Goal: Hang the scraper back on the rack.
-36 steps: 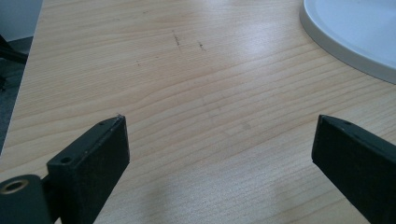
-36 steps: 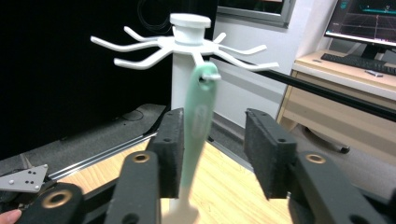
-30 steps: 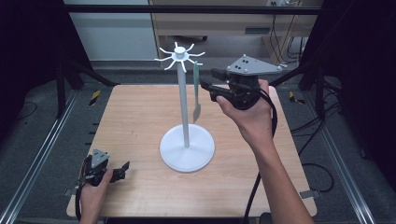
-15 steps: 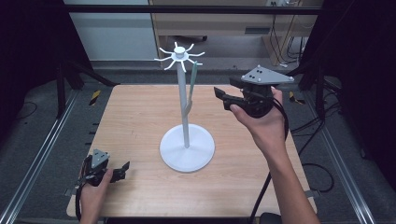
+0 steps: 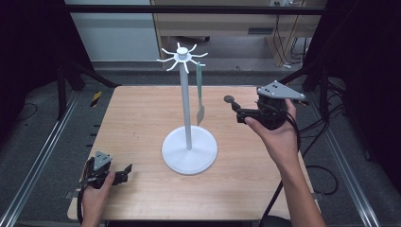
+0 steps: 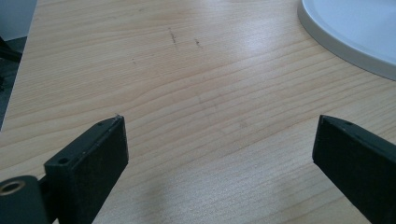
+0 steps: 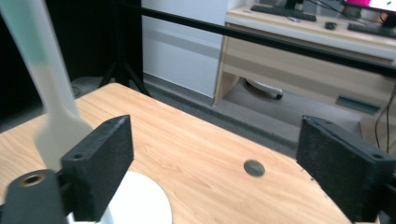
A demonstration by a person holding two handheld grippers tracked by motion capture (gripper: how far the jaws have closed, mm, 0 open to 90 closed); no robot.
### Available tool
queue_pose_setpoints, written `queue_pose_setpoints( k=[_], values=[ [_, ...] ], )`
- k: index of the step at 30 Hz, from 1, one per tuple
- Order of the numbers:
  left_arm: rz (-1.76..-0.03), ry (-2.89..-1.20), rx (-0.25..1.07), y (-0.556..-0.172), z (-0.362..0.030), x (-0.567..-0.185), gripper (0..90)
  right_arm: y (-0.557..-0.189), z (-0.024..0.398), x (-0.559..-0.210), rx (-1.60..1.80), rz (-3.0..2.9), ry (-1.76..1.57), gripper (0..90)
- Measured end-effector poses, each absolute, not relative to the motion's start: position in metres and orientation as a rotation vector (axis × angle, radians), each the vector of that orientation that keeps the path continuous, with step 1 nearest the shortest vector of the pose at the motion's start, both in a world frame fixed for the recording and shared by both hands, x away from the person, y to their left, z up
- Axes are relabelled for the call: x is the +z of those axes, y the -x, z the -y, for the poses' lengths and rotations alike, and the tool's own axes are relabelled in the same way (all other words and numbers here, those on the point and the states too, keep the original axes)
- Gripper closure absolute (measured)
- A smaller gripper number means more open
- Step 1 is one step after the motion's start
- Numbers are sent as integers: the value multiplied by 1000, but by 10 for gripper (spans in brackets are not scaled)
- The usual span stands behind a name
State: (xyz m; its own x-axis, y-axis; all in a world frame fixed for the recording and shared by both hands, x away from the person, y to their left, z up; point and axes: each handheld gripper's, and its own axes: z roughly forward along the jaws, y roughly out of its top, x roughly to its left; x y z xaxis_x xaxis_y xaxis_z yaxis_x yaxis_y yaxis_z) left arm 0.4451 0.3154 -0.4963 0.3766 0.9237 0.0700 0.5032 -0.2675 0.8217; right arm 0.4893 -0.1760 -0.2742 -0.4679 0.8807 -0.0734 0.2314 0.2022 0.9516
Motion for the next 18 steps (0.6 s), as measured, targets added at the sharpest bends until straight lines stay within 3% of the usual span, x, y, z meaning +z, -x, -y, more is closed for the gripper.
queue_pose_setpoints(
  k=[18],
  values=[
    [-1221,-1870,743,-443,-318,-493,26,-480,194,-365,1250,-1879,-1169,64]
  ],
)
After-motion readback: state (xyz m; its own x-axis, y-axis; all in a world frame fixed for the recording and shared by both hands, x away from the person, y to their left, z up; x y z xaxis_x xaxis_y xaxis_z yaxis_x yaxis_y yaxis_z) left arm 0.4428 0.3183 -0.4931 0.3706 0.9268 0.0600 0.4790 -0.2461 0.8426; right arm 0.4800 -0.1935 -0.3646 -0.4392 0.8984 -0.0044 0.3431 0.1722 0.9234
